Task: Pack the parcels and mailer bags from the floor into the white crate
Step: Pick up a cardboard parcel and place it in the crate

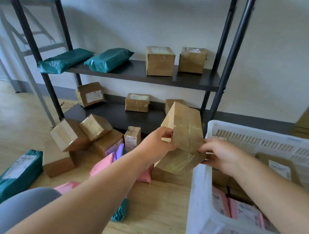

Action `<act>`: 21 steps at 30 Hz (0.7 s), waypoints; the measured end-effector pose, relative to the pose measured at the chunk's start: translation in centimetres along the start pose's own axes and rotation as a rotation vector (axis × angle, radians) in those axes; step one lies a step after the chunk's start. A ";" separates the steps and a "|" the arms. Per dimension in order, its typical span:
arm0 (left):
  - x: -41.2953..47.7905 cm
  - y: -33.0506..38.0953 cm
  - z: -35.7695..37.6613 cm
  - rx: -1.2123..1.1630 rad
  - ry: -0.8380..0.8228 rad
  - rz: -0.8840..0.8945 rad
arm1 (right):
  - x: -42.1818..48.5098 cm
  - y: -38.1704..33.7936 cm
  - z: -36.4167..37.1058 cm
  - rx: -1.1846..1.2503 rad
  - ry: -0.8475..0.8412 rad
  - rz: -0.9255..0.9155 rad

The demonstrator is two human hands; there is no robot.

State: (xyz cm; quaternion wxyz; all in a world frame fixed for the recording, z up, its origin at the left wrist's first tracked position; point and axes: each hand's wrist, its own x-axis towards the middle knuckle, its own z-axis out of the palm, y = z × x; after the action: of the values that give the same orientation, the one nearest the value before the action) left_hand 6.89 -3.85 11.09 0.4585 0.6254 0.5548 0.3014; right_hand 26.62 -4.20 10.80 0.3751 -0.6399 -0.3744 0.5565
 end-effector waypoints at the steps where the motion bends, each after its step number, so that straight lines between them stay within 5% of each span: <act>1: 0.3 -0.3 0.8 -0.012 0.006 -0.021 | 0.1 0.2 -0.3 -0.009 0.024 -0.011; 7: 2.0 -1.0 1.4 -0.251 0.081 -0.193 | 0.2 0.3 -0.9 -0.005 0.050 -0.068; 14: 1.8 -0.3 0.8 -0.362 0.081 -0.095 | 0.1 -0.5 -1.5 0.053 0.096 -0.162; 21: 0.7 -0.1 -0.5 -0.500 0.047 -0.111 | -0.2 -0.6 -1.2 -0.045 0.049 0.037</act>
State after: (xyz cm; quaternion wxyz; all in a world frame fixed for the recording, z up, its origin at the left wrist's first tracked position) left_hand 6.55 -3.05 11.08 0.6015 0.4541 0.5072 0.4180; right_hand 27.79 -4.17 11.52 0.3594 -0.6685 -0.3653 0.5390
